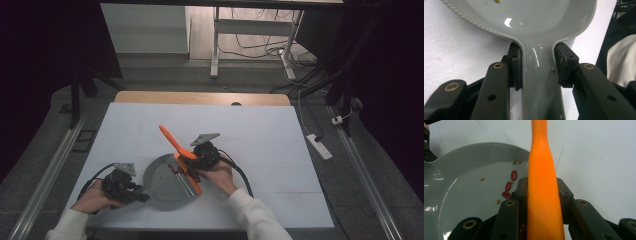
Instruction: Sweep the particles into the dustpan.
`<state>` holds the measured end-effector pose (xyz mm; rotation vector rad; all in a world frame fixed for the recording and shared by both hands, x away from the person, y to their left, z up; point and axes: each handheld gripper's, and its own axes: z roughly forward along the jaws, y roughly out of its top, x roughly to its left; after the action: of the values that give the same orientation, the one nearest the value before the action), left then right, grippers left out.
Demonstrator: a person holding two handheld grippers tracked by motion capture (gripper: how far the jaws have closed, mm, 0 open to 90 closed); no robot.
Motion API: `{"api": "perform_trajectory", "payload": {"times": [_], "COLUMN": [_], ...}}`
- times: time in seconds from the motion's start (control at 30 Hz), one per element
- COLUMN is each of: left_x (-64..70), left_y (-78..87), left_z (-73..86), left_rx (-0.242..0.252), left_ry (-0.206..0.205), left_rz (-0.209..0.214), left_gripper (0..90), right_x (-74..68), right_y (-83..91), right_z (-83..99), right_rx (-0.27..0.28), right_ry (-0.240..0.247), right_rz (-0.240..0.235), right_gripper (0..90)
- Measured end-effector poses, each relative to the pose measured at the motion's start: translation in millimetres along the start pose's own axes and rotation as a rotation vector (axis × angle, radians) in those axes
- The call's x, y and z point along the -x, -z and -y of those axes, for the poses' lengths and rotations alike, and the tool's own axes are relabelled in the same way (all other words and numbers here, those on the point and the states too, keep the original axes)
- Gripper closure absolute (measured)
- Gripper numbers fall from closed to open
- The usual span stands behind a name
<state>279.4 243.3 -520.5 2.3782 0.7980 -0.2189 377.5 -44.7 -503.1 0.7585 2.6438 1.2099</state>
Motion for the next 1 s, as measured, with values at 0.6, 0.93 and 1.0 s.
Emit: {"api": "perform_trajectory", "payload": {"times": [0.6,0.93,1.0], "left_x": [-0.1,0.3,0.2], "left_y": [0.0,0.3,0.1], "left_z": [0.1,0.0,0.0], "left_rx": [0.000,0.001,0.001], "left_ry": [0.000,0.001,0.000], "left_rz": [-0.001,-0.001,-0.001], "left_gripper": [61.5,61.5,61.5], "right_x": [5.3,17.4,16.5], "right_y": [21.9,17.4,17.1], "right_z": [-6.5,13.1,14.8], "right_rx": [0.103,0.032,0.040], "right_ry": [-0.043,-0.028,-0.033], "right_rz": [-0.006,0.119,0.107], "right_gripper": [70.2,70.2,70.2]}}
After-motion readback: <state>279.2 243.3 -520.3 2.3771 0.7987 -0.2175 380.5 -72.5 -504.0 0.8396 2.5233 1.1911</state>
